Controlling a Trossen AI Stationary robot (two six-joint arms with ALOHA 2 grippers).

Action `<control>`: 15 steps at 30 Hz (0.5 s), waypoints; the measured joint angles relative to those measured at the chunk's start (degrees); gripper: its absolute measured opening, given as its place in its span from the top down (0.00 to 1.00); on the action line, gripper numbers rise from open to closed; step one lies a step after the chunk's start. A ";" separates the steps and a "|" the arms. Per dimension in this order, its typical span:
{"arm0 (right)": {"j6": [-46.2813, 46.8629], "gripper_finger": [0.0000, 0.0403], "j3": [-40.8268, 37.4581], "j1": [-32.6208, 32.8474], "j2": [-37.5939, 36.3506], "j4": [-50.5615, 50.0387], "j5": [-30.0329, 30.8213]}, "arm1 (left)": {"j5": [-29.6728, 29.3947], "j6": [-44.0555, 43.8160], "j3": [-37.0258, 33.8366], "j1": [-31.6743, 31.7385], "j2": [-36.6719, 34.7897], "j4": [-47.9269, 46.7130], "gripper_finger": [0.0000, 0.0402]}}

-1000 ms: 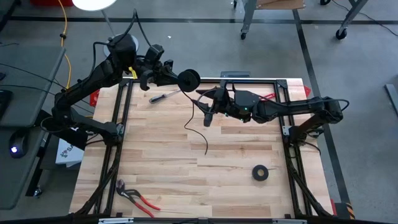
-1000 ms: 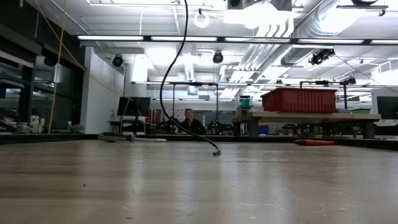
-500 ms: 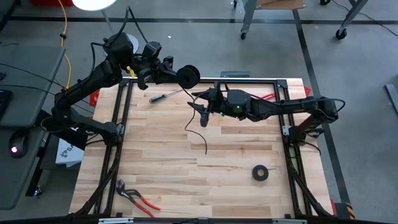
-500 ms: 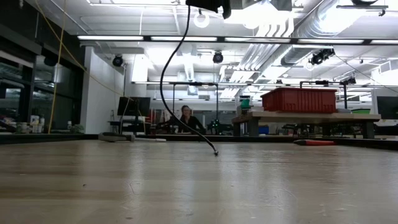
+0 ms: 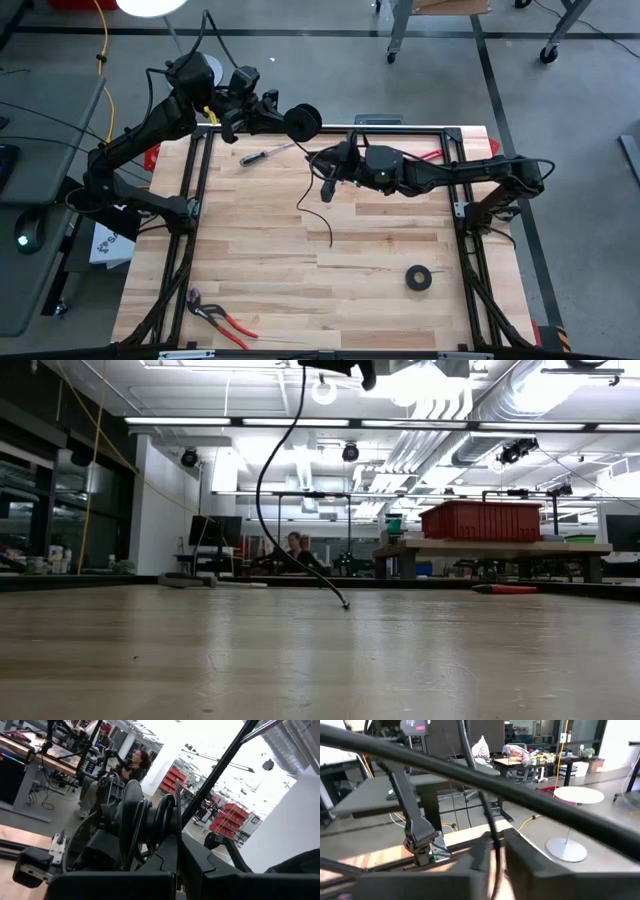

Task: Coil cords
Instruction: Coil the black wire on the black spool

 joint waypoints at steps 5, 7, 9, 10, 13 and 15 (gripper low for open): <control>2.78 0.99 0.00 1.85 -0.31 -1.69 -0.38 | -1.67 0.30 0.00 0.59 -0.02 -0.15 1.00; 3.55 0.99 0.00 3.33 -0.96 -3.12 -0.51 | -2.46 1.00 0.00 1.43 -0.10 -0.80 1.00; 3.57 0.99 0.01 4.75 -2.24 -5.93 -0.52 | -4.37 1.88 0.00 2.68 -0.45 -2.63 1.00; 3.79 0.99 0.02 5.31 -2.86 -7.05 -0.55 | -5.29 2.85 0.00 3.42 -0.64 -3.78 1.00; 4.73 1.00 0.02 6.84 -4.80 -10.67 -1.26 | -6.32 4.68 0.00 5.41 -0.81 -7.60 1.00; 4.98 1.00 0.02 7.48 -6.10 -12.53 -1.32 | -6.39 4.85 0.00 6.11 -0.81 -9.22 1.00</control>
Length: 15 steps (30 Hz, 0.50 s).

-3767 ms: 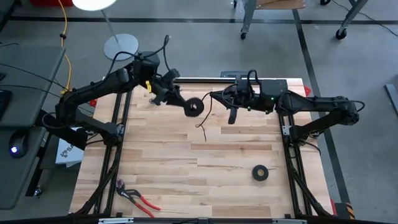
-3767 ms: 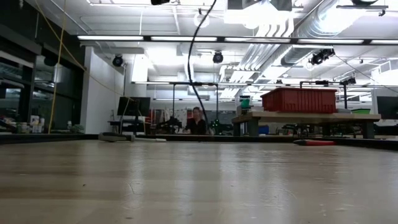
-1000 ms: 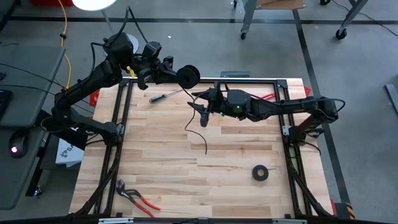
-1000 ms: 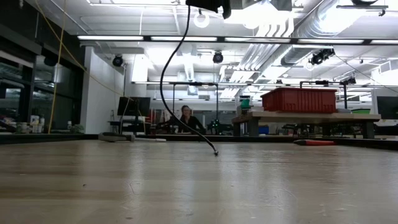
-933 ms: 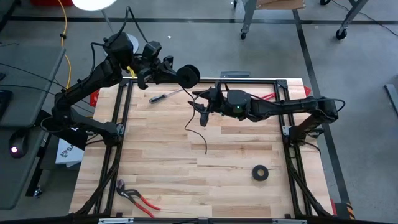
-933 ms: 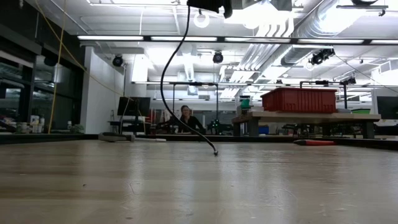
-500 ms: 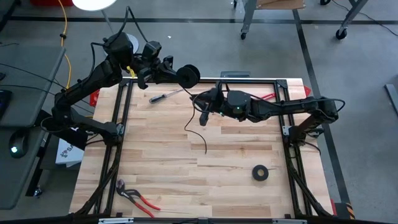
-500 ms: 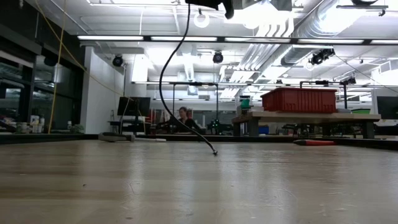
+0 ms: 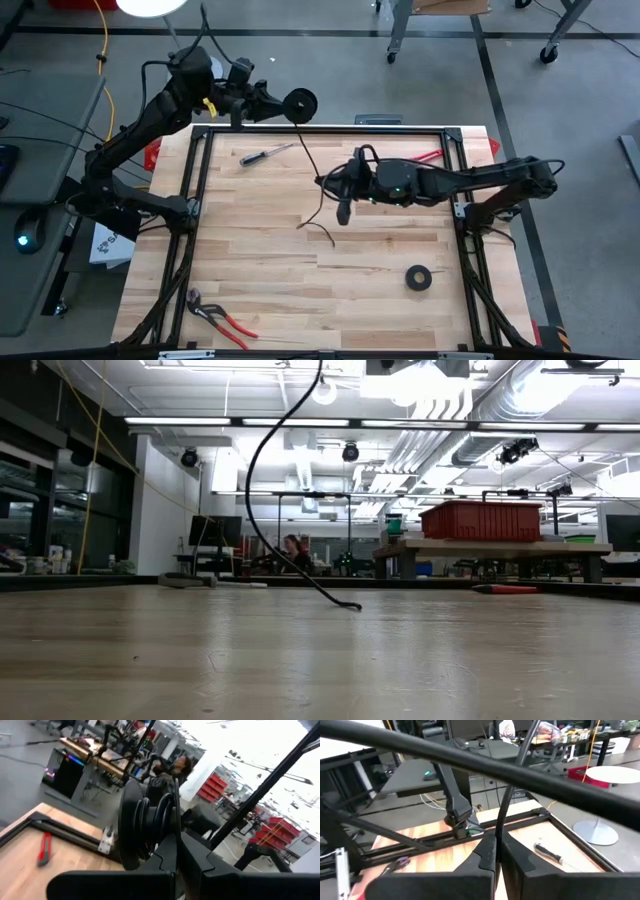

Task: Coil cords
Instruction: Coil the black wire on the black spool

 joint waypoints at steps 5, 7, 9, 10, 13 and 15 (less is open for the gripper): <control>1.43 1.00 -0.02 0.23 -2.93 -6.20 -0.32 | 1.21 -0.96 0.02 0.34 -0.07 -5.40 1.00; 1.45 1.00 -0.02 0.38 -4.39 -7.28 -1.07 | 3.40 -0.76 0.02 0.36 -0.07 -9.59 1.00; 1.11 1.00 -0.02 0.43 -5.88 -7.71 -1.31 | 5.25 -0.67 0.00 0.17 -0.07 -14.31 1.00; 1.00 1.00 0.00 0.45 -6.52 -7.95 -1.58 | 5.73 -0.62 0.01 -0.06 -0.07 -16.29 1.00; -0.32 1.00 -0.01 0.25 -7.83 -8.63 -2.26 | 7.95 -1.57 0.00 -1.24 0.19 -20.63 1.00; -0.99 1.00 0.00 0.06 -8.72 -8.65 -2.26 | 9.26 -2.69 0.00 -1.91 0.26 -22.79 1.00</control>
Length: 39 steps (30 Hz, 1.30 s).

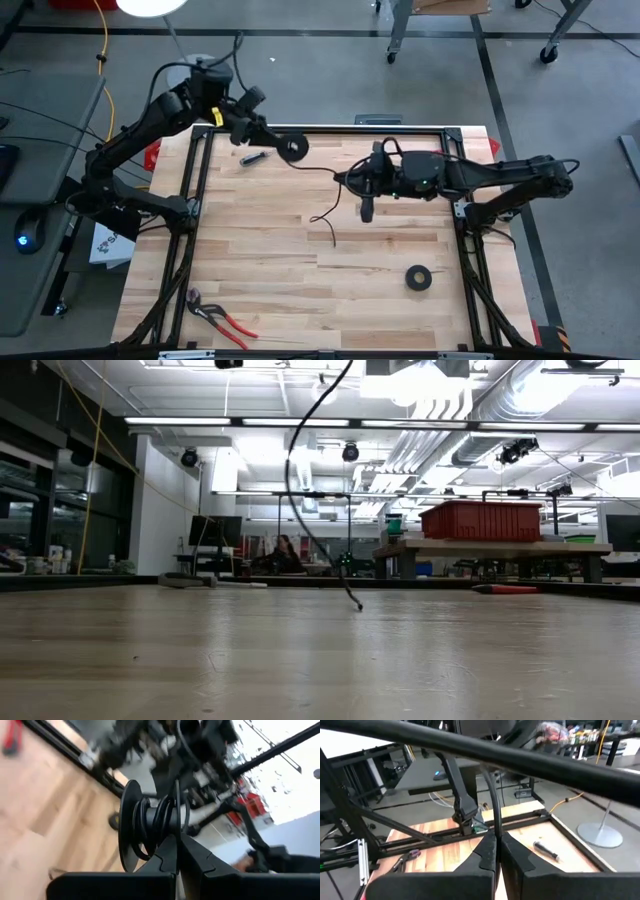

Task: Coil cords
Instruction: Coil the black wire on the black spool

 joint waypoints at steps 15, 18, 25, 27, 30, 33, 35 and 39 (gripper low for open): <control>-0.60 1.00 -0.02 -3.24 -1.01 3.18 -1.81 | 5.12 -4.10 0.00 -9.60 5.44 -0.15 1.00; -0.58 1.00 -0.02 -3.66 -1.01 3.14 -1.90 | 7.16 -5.06 0.00 -11.26 7.76 5.18 1.00; -0.58 1.00 -0.02 -3.75 -1.01 4.87 -2.73 | 11.34 -15.83 0.00 -14.54 14.36 26.93 1.00; -0.58 1.00 -0.02 -3.75 -1.01 5.13 -2.83 | 12.34 -19.13 0.00 -15.11 16.29 33.50 1.00; -0.58 1.00 -0.02 -3.75 -1.01 5.10 -3.01 | 13.02 -23.85 0.00 -15.69 18.55 43.27 1.00; -0.65 1.00 -0.02 -3.75 -1.01 5.69 -4.13 | 13.60 -27.77 0.00 -15.69 20.08 53.99 1.00; -1.31 1.00 -0.02 -3.75 -1.01 6.71 -4.45 | 12.79 -29.31 0.00 -15.69 20.84 60.44 1.00; -2.07 1.00 -0.02 -3.75 -1.01 9.87 -4.98 | 9.02 -30.51 0.00 -15.03 21.90 68.16 1.00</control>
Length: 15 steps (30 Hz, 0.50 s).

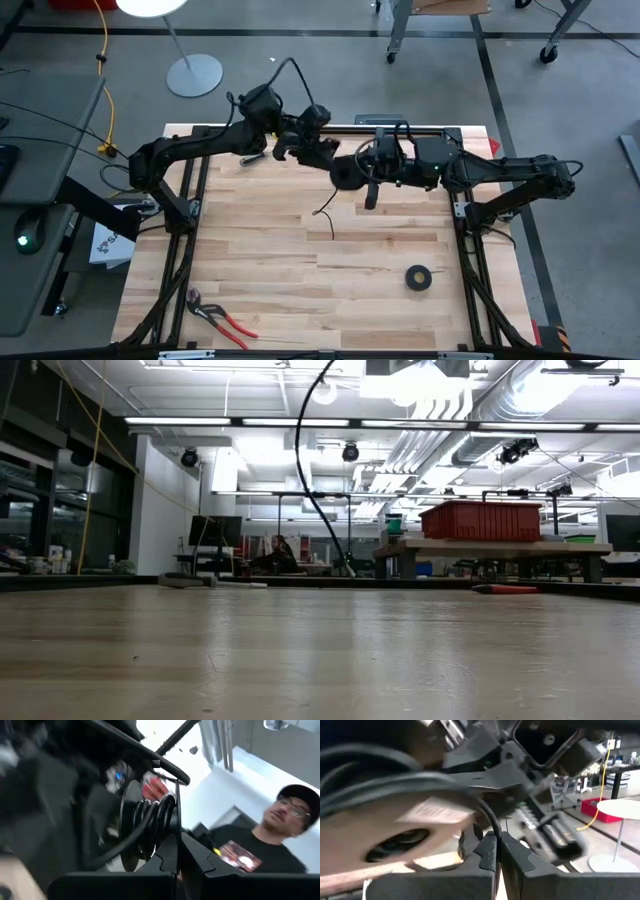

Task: Coil cords
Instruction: Coil the black wire on the black spool

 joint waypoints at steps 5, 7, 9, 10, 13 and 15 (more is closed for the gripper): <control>0.05 1.00 0.02 0.00 0.02 2.57 -0.24 | -5.02 5.12 0.00 0.57 0.06 3.70 1.00; 0.59 1.00 0.02 0.00 0.02 2.61 -0.35 | -6.42 7.18 0.00 0.73 0.06 4.59 1.00; 0.61 1.00 0.02 0.00 0.02 2.65 -0.35 | -7.90 8.95 0.00 0.84 0.12 5.82 1.00; 0.66 0.99 0.02 0.08 0.02 2.70 -0.31 | -8.85 10.00 0.00 0.84 0.12 6.41 1.00; 2.43 0.97 0.02 0.15 0.02 2.70 0.47 | -9.95 12.42 0.00 1.11 0.12 7.65 1.00; 3.31 0.95 0.02 0.15 0.02 2.49 1.72 | -10.11 12.94 0.00 1.56 0.10 7.64 1.00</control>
